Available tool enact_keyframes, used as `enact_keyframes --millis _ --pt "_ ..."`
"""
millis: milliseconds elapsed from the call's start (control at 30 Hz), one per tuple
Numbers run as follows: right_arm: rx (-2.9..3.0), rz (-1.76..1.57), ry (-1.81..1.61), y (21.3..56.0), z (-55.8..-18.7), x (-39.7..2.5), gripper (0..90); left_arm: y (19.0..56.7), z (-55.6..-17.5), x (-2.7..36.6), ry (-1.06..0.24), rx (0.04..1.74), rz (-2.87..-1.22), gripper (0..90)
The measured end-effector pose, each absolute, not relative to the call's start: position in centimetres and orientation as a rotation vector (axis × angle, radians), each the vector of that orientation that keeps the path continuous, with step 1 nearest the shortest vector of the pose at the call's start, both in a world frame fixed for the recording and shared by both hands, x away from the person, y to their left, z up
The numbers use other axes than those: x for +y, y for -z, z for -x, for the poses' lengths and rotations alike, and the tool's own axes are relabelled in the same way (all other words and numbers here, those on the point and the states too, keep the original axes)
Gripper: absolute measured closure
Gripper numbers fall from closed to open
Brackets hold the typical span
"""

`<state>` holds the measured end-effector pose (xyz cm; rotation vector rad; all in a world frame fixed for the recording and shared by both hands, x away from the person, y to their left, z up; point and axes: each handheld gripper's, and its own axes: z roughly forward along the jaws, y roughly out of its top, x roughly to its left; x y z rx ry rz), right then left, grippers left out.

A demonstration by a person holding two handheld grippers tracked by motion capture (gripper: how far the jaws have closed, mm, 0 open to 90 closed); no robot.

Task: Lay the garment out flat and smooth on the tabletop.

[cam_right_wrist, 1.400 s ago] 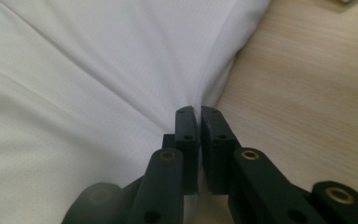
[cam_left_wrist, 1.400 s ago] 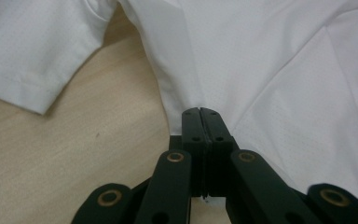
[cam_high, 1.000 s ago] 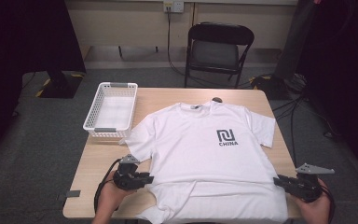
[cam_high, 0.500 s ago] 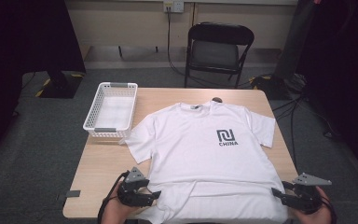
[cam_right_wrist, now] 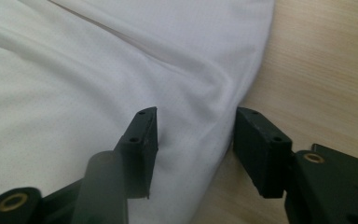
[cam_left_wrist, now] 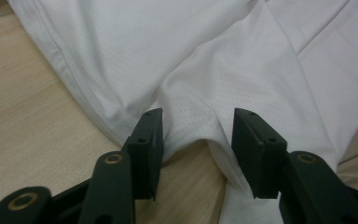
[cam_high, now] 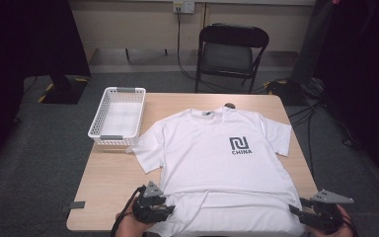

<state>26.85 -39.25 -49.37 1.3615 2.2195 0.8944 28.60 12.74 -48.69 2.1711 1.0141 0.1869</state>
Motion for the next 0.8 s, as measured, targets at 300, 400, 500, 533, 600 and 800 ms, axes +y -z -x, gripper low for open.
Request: enact_keyframes --millis 300,400,500,533,600,800 --pt "2.239 -1.336 -0.914 49.3 -26.9 -39.1 66.6 48.6 -28.8 12.2 -0.162 0.992 -2.216 83.6" --pt "2.283 -1.318 -0.947 49.3 -26.9 -39.2 80.5 48.2 -28.8 12.4 -0.134 0.979 -2.221 86.1" --pt "2.319 -1.321 -0.990 49.2 -26.9 -39.7 85.9 47.3 -28.7 13.1 -0.120 0.969 -2.187 86.7" --pt "2.324 -1.323 -1.003 49.1 -26.9 -39.9 86.2 47.0 -28.6 13.4 -0.120 0.967 -2.177 86.8" --pt "2.324 -1.323 -1.025 48.7 -26.7 -40.4 86.4 46.5 -28.6 13.8 -0.120 0.959 -2.169 87.0" --pt "2.291 -1.304 -1.115 47.0 -26.7 -41.9 86.5 44.9 -28.3 14.9 -0.166 0.916 -2.139 87.2"
